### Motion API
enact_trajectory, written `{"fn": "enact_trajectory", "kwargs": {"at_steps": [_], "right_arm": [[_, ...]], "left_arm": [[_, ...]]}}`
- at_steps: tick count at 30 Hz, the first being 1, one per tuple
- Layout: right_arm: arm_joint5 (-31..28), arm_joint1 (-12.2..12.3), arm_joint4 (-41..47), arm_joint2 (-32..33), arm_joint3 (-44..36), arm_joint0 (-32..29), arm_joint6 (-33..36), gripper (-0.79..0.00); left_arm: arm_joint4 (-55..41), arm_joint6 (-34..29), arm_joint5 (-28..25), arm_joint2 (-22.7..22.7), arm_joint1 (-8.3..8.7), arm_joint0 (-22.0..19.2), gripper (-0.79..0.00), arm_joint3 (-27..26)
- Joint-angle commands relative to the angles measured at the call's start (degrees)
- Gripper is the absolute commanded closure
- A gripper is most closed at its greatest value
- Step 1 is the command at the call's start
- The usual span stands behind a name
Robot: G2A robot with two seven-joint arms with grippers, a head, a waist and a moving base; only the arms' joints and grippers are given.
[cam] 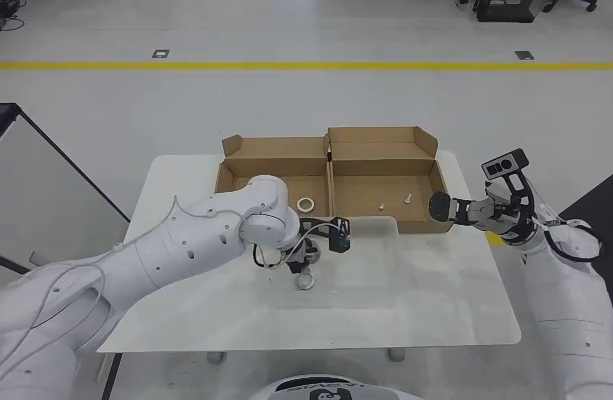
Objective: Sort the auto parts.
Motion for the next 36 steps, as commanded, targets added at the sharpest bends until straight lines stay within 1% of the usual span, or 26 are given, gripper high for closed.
{"fn": "enact_trajectory", "kwargs": {"at_steps": [1,6,12,19,25,30,36], "right_arm": [[0.0,0.0,0.0,0.0,0.0,0.0,0.0,-0.785],[0.0,0.0,0.0,0.0,0.0,0.0,0.0,-0.785],[0.0,0.0,0.0,0.0,0.0,0.0,0.0,-0.785],[0.0,0.0,0.0,0.0,0.0,0.0,0.0,-0.785],[0.0,0.0,0.0,0.0,0.0,0.0,0.0,-0.785],[0.0,0.0,0.0,0.0,0.0,0.0,0.0,-0.785],[0.0,0.0,0.0,0.0,0.0,0.0,0.0,-0.785]], "left_arm": [[0.79,0.35,-0.34,1.09,-0.14,-0.35,-0.329,0.27],[1.35,1.37,-1.36,2.69,-0.73,-0.84,-0.292,1.74],[3.88,2.59,-2.58,2.69,-1.74,0.58,-0.305,4.01],[5.84,3.1,-3.09,2.69,-3.63,2.23,-0.302,5.74],[6.59,3.12,-3.12,2.69,-4.91,2.79,-0.302,6.96],[7.06,2.83,-2.83,2.69,-5.57,3.0,-0.289,7.7],[7.44,2.34,-2.34,2.69,-5.82,3.04,-0.289,8.16]]}}
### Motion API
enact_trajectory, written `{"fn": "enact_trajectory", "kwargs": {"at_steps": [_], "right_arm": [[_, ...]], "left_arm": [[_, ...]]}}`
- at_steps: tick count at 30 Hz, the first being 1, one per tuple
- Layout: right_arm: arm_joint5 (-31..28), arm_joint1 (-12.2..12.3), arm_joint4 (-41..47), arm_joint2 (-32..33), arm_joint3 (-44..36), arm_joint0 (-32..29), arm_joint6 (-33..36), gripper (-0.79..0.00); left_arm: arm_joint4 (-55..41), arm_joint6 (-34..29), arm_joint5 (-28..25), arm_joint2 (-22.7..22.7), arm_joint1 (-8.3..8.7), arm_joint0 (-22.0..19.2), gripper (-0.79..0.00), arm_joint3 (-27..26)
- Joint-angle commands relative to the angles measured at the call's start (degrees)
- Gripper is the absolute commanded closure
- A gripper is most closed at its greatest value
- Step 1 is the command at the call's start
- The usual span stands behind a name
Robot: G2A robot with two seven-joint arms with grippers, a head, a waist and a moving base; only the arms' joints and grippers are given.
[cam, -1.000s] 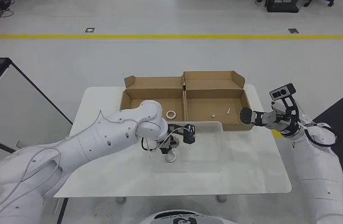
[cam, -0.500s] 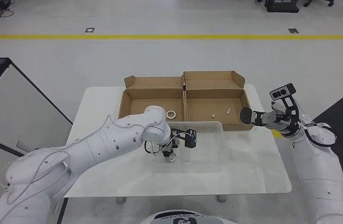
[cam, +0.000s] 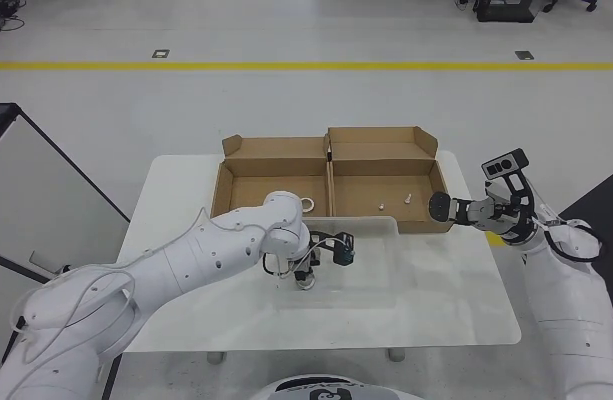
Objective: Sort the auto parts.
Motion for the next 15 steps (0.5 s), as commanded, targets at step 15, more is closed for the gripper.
{"fn": "enact_trajectory", "kwargs": {"at_steps": [15], "right_arm": [[0.0,0.0,0.0,0.0,0.0,0.0,0.0,-0.785]], "left_arm": [[-0.09,-1.31,1.31,0.0,-0.3,0.29,-0.249,-0.07]]}}
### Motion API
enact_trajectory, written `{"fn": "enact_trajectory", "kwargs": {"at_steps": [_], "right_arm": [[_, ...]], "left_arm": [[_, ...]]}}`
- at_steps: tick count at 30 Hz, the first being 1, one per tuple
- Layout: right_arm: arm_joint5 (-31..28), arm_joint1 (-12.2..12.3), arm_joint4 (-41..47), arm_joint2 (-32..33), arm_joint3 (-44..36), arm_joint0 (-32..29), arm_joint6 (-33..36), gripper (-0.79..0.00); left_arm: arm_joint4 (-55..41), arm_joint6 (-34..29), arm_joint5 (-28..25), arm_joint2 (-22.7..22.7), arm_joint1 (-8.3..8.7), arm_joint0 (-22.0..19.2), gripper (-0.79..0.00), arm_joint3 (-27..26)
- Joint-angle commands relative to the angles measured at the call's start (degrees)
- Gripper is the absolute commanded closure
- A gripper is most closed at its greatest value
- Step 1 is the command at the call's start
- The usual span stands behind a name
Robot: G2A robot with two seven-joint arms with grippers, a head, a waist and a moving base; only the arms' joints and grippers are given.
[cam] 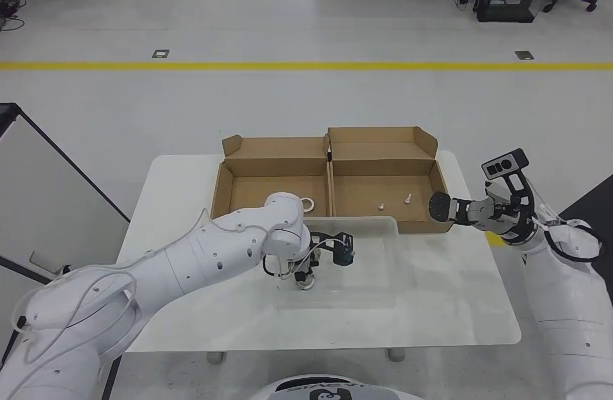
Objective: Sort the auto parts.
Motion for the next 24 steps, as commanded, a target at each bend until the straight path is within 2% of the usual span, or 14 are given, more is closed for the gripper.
{"fn": "enact_trajectory", "kwargs": {"at_steps": [1,11,14,16,17,18,24], "right_arm": [[0.0,0.0,0.0,0.0,0.0,0.0,0.0,-0.785],[0.0,0.0,0.0,0.0,0.0,0.0,0.0,-0.785],[0.0,0.0,0.0,0.0,0.0,0.0,0.0,-0.785],[0.0,0.0,0.0,0.0,0.0,0.0,0.0,-0.785],[0.0,0.0,0.0,0.0,0.0,0.0,0.0,-0.785],[0.0,0.0,0.0,0.0,0.0,0.0,0.0,-0.785],[0.0,0.0,0.0,0.0,0.0,0.0,0.0,-0.785]], "left_arm": [[0.05,-0.07,0.07,0.0,-0.02,0.01,-0.243,0.02],[0.02,0.01,-0.01,0.0,-0.06,0.0,-0.249,0.08],[-0.12,0.04,-0.04,0.0,-0.07,0.0,-0.289,0.12],[-0.67,0.14,-0.14,0.0,-0.05,-0.07,-0.388,0.31],[-1.14,0.17,-0.16,0.0,-0.03,-0.18,-0.656,0.49],[-1.26,0.12,-0.12,0.0,-0.03,-0.31,-0.785,0.45],[-1.26,0.12,-0.12,0.0,-0.03,-0.31,-0.785,0.45]]}}
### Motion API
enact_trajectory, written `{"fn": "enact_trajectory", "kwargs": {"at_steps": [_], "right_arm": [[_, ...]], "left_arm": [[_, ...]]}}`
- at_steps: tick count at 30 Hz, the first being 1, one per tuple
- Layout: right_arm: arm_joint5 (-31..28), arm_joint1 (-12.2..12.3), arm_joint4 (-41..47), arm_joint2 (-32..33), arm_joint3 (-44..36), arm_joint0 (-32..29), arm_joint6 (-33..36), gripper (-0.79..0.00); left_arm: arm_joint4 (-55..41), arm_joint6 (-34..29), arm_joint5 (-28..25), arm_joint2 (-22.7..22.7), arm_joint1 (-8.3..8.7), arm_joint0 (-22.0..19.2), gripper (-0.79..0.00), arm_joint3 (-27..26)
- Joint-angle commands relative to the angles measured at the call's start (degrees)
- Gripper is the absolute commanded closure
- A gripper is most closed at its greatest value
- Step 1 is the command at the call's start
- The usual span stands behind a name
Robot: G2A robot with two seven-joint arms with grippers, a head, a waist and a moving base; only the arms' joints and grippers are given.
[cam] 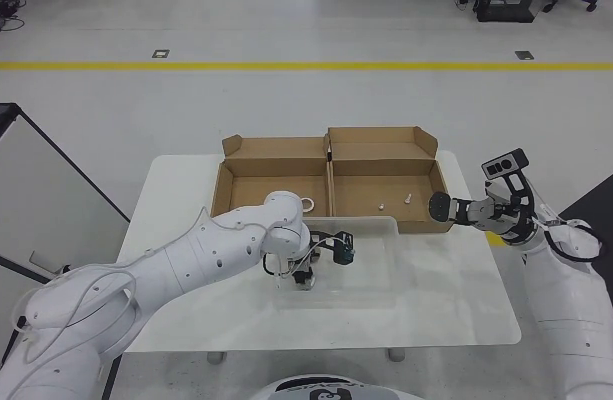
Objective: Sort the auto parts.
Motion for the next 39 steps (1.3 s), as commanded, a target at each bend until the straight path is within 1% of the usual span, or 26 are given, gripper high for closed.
{"fn": "enact_trajectory", "kwargs": {"at_steps": [1,20,23,27,31,34,35,37,39], "right_arm": [[0.0,0.0,0.0,0.0,0.0,0.0,0.0,-0.785],[0.0,0.0,0.0,0.0,0.0,0.0,0.0,-0.785],[0.0,0.0,0.0,0.0,0.0,0.0,0.0,-0.785],[0.0,0.0,0.0,0.0,0.0,0.0,0.0,-0.785],[0.0,0.0,0.0,0.0,0.0,0.0,0.0,-0.785],[0.0,0.0,0.0,0.0,0.0,0.0,0.0,-0.785],[0.0,0.0,0.0,0.0,0.0,0.0,0.0,-0.785],[0.0,0.0,0.0,0.0,0.0,0.0,0.0,-0.785],[0.0,0.0,0.0,0.0,0.0,0.0,0.0,-0.785]], "left_arm": [[0.0,0.0,0.0,0.0,0.0,0.0,-0.785,0.0],[0.0,0.0,0.0,0.0,0.0,0.0,-0.785,0.0],[0.6,0.85,0.43,-0.09,0.05,0.8,-0.785,-0.11],[0.96,-0.33,1.46,-0.74,0.23,0.8,-0.785,-2.88],[-0.13,-2.88,2.89,-1.38,0.59,0.76,-0.785,-5.25],[-0.68,-4.11,4.12,-0.99,0.81,0.39,-0.785,-6.13],[-0.93,-4.31,4.33,-0.83,0.85,0.16,-0.763,-6.33],[-1.16,-4.98,5.0,-0.5,0.86,-0.3,-0.674,-6.34],[-1.53,-5.06,5.08,-0.39,0.79,-0.63,-0.554,-6.27]]}}
